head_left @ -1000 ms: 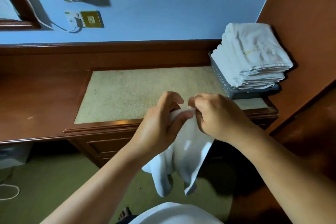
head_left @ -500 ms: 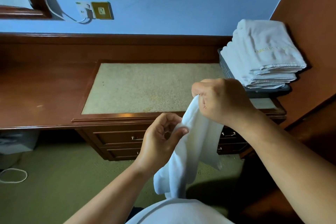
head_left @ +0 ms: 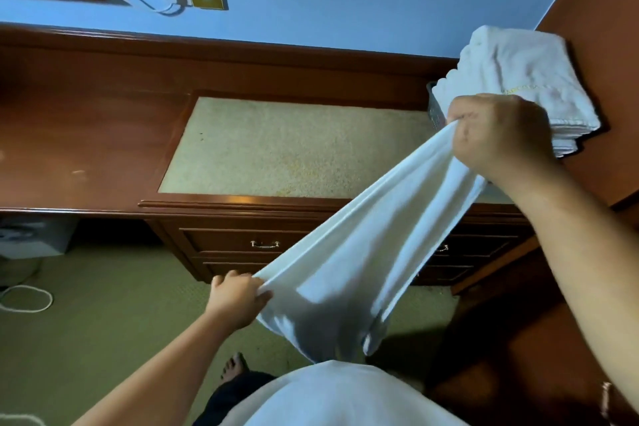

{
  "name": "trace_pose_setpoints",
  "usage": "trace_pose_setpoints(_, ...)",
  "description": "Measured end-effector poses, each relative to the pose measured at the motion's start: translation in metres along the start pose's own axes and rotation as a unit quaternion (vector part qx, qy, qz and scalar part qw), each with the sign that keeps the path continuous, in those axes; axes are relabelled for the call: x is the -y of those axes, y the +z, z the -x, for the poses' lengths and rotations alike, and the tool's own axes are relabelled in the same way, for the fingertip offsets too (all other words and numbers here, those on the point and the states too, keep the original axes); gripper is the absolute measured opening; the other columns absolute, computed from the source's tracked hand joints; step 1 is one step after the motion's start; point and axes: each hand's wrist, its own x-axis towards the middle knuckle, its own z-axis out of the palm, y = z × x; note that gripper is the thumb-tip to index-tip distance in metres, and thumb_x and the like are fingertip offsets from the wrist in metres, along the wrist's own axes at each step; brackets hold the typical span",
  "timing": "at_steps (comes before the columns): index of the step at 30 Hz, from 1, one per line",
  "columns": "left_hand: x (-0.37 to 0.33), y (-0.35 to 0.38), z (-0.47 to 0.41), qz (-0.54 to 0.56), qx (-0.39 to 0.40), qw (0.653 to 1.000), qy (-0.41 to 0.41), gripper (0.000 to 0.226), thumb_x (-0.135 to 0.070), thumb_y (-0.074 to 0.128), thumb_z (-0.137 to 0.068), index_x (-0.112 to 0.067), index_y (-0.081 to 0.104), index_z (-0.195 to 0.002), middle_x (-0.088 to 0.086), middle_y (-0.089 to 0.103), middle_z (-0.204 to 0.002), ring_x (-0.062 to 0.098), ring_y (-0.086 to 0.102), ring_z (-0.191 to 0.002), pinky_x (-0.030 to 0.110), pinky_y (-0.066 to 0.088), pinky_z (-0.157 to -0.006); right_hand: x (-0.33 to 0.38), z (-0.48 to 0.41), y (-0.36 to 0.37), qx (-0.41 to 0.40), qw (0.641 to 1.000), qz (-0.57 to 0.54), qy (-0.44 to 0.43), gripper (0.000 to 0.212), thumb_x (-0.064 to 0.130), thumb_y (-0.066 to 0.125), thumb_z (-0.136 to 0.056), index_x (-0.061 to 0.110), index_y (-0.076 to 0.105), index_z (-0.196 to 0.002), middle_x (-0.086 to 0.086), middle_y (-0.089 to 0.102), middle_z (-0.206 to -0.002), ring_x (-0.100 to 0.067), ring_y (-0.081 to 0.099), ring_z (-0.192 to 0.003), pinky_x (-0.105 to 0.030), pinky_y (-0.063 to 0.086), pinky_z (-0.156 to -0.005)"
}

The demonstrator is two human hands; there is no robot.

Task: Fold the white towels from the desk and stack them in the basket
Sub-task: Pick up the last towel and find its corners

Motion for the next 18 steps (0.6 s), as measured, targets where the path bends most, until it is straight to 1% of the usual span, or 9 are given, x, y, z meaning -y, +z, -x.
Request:
trace_pose_setpoints(3,0.050,0.004,0.003,-0.034,-0.024,0.996,-0.074,0.038,-0.057,0.042,-0.099,-0.031,0.064,-0.115,-0.007,0.064,-0.123,0.023,0.049,-0.120,0.041,0.033,-0.093,-0.031,0.003,0.013,0.025,0.998,0.036,0.044,0.031,0.014,0.038,-0.067,0.011,0.067,-0.078,-0.018,0.064,-0.072,-0.043,0.057,-0.066,-0.034,0.037,-0.058)
trace_pose_setpoints(5,0.086,-0.004,0.006,-0.012,-0.052,0.990,-0.134,0.036,-0.058,0.045,-0.098,-0.034,0.068,-0.110,-0.005,0.067,-0.119,0.023,0.051,-0.116,0.039,0.033,-0.091,-0.053,0.009,0.025,0.063,0.992,0.055,0.093,0.036,0.018,0.037,-0.067,0.012,0.069,-0.083,-0.022,0.066,-0.078,-0.045,0.061,-0.074,-0.037,0.042,-0.064)
trace_pose_setpoints(7,0.123,-0.016,0.012,0.033,-0.130,0.978,-0.162,0.027,-0.056,0.052,-0.096,-0.040,0.073,-0.103,-0.005,0.071,-0.110,0.025,0.054,-0.109,0.039,0.031,-0.086,-0.075,0.020,0.037,0.108,0.986,0.053,0.116,0.038,0.023,0.035,-0.068,0.011,0.068,-0.082,-0.024,0.065,-0.079,-0.045,0.063,-0.076,-0.040,0.049,-0.068)
trace_pose_setpoints(9,0.152,-0.032,0.021,0.049,-0.219,0.963,-0.151,0.013,-0.046,0.066,-0.093,-0.041,0.077,-0.095,-0.005,0.073,-0.102,0.030,0.057,-0.099,0.041,0.030,-0.081,-0.085,0.041,0.049,0.160,0.982,0.027,0.096,0.038,0.034,0.033,-0.073,0.013,0.064,-0.076,-0.016,0.061,-0.069,-0.041,0.063,-0.070,-0.038,0.050,-0.064)
trace_pose_setpoints(11,0.171,-0.049,0.029,0.064,-0.268,0.950,-0.150,0.005,-0.037,0.074,-0.089,-0.036,0.079,-0.089,-0.004,0.073,-0.099,0.032,0.056,-0.094,0.044,0.032,-0.081,-0.093,0.067,0.065,0.197,0.979,0.008,0.055,0.040,0.051,0.038,-0.078,0.017,0.057,-0.071,-0.005,0.055,-0.059,-0.036,0.062,-0.062,-0.036,0.050,-0.057)
trace_pose_setpoints(13,0.185,-0.063,0.040,0.104,-0.297,0.936,-0.156,0.001,-0.034,0.078,-0.087,-0.034,0.078,-0.086,-0.003,0.074,-0.099,0.031,0.059,-0.092,0.045,0.037,-0.082,-0.097,0.091,0.081,0.241,0.970,0.009,0.037,0.046,0.068,0.053,-0.081,0.023,0.055,-0.075,-0.003,0.060,-0.062,-0.032,0.063,-0.063,-0.034,0.048,-0.056)
trace_pose_setpoints(14,0.190,-0.068,0.046,0.146,-0.305,0.928,-0.159,0.003,-0.031,0.079,-0.086,-0.033,0.077,-0.085,0.000,0.074,-0.094,0.028,0.062,-0.086,0.041,0.041,-0.079,-0.099,0.102,0.089,0.261,0.965,0.025,0.025,0.046,0.071,0.063,-0.078,0.025,0.057,-0.078,-0.003,0.064,-0.067,-0.031,0.065,-0.066,-0.033,0.047,-0.057)
trace_pose_setpoints(16,0.201,-0.076,0.056,0.254,-0.314,0.895,-0.187,0.012,-0.023,0.081,-0.084,-0.034,0.075,-0.086,-0.005,0.070,-0.077,0.011,0.061,-0.065,0.024,0.047,-0.064,-0.096,0.119,0.102,0.279,0.959,0.047,-0.013,0.041,0.063,0.074,-0.075,0.026,0.058,-0.080,-0.001,0.066,-0.069,-0.031,0.066,-0.065,-0.032,0.046,-0.054)
trace_pose_setpoints(18,0.203,-0.084,0.064,0.313,-0.332,0.867,-0.203,0.014,-0.023,0.078,-0.084,-0.033,0.078,-0.094,-0.010,0.067,-0.069,0.005,0.059,-0.052,0.024,0.046,-0.041,-0.095,0.126,0.111,0.279,0.960,0.030,-0.002,0.031,0.041,0.083,-0.072,0.022,0.060,-0.081,-0.002,0.066,-0.069,-0.033,0.066,-0.065,-0.035,0.048,-0.052)
